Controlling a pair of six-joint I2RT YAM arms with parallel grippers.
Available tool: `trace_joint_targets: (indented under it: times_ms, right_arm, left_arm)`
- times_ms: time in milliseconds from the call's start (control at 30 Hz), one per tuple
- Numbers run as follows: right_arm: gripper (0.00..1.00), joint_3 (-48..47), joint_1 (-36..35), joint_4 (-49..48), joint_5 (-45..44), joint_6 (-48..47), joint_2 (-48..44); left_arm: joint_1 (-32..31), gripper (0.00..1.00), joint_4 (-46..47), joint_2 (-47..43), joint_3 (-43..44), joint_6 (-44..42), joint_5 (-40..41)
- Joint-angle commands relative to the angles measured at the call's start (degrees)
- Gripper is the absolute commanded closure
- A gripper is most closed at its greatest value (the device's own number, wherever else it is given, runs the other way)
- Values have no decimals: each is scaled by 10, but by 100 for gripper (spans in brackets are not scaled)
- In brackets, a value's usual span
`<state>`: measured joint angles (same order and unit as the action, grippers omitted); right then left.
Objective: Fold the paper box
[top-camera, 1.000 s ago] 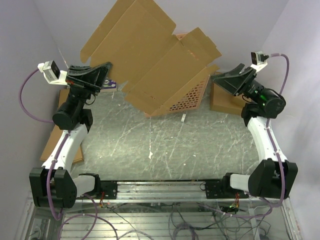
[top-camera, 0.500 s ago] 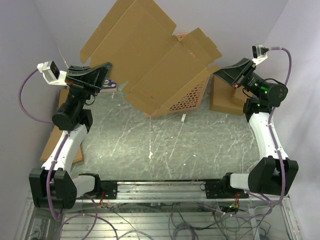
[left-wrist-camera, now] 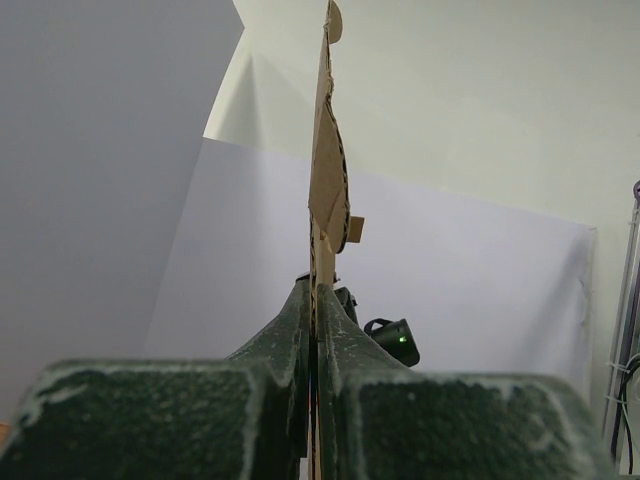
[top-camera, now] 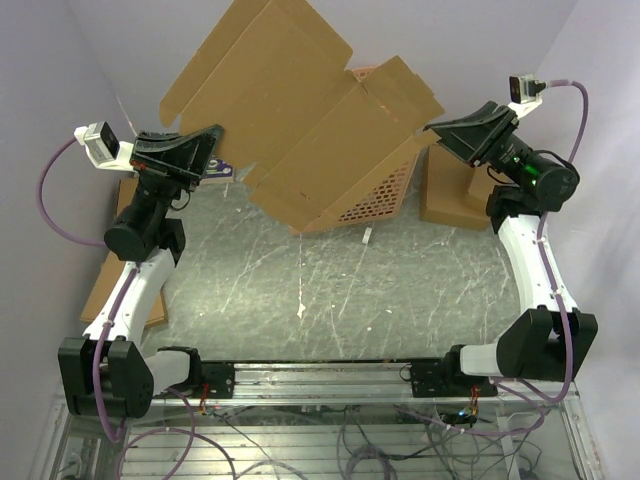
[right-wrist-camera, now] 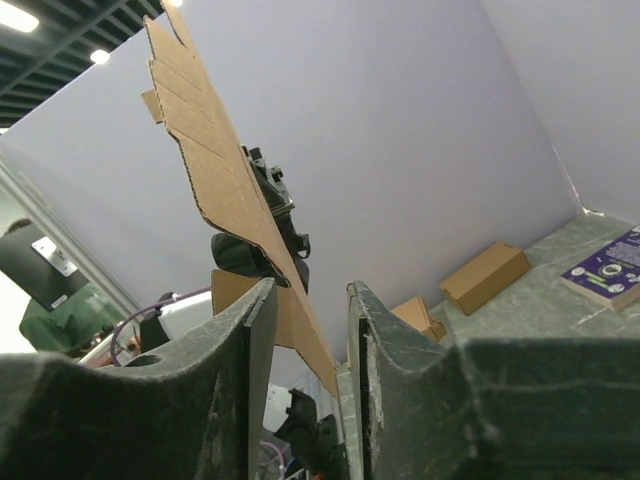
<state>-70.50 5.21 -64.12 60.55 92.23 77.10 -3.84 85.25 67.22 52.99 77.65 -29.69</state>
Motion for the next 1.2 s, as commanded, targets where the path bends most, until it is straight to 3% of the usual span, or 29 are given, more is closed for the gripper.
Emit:
trace_joint_targets:
  times_ms: [0,133,533,1167]
  right_arm:
    - [65,1,-15,0,2,-17,-13]
    - [59,12,-21,1,9,-23,-26]
    - [55,35,-26,22,19,-37,-53]
    - [56,47,-42,77,21,-78,-65]
  left_arm:
    - [5,93,136,-11,6,8,3]
    - [5,93,136,-10,5,5,3]
    - [5,93,136,-4,7,3,-1]
    - [2,93,136,1,9,2,-3]
